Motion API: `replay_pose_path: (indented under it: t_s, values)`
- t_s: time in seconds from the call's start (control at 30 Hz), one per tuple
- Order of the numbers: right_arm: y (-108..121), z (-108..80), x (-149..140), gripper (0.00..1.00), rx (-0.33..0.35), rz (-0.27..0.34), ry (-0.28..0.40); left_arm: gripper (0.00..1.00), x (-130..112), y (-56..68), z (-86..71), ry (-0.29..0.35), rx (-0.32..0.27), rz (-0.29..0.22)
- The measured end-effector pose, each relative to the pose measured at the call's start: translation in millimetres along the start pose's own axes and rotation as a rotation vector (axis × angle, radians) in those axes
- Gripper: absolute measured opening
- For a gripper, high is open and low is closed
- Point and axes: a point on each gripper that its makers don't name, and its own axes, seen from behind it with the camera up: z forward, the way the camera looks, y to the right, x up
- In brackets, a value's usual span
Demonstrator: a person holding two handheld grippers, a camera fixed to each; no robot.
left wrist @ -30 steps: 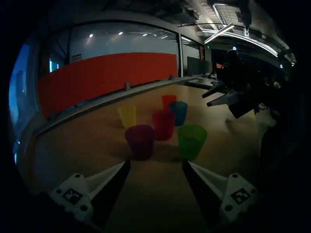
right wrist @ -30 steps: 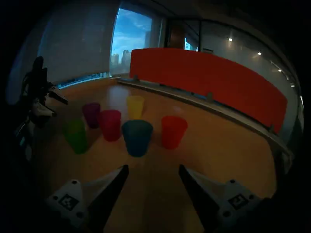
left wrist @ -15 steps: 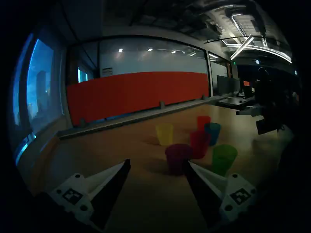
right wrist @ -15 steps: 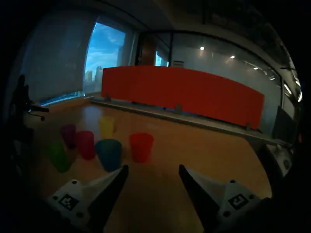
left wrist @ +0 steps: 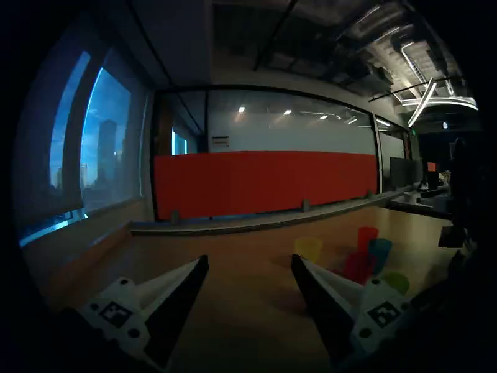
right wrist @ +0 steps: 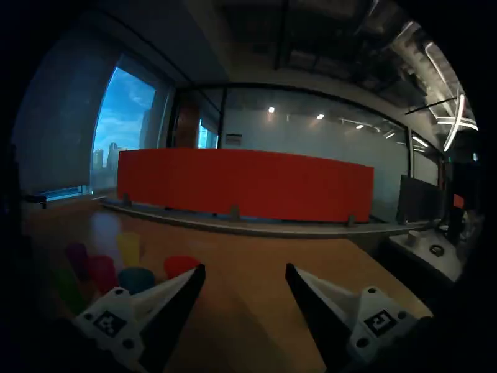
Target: Pour water
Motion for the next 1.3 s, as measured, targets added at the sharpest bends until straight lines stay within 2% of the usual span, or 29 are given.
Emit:
replay_pose_path:
  t_s: [0.1,0.5,0.67,0.97,1.3]
  values:
    - [1.7,0.8,4.1,1.0,-0.02,0.005,0.018,0.99,2.9,-6.1,1.1,0.011,0.022,-0.022]
    - [10.8,3.7,8.5,1.0,-0.11,0.04,0.066,0.99,2.3,-17.1,11.4,0.023,0.085,-0.024]
    - [6.4,6.9,7.1,1.0,-0.116,0.051,0.069,0.99,0.9,-16.0,19.9,0.034,0.105,-0.03]
    - [1.0,17.3,2.3,1.0,-0.122,0.056,0.066,0.99,1.2,-19.4,26.6,0.065,0.166,0.015]
    - [0.8,23.2,-6.1,1.0,-0.131,0.075,0.037,0.99,-18.8,-8.6,29.0,0.061,0.182,-0.001]
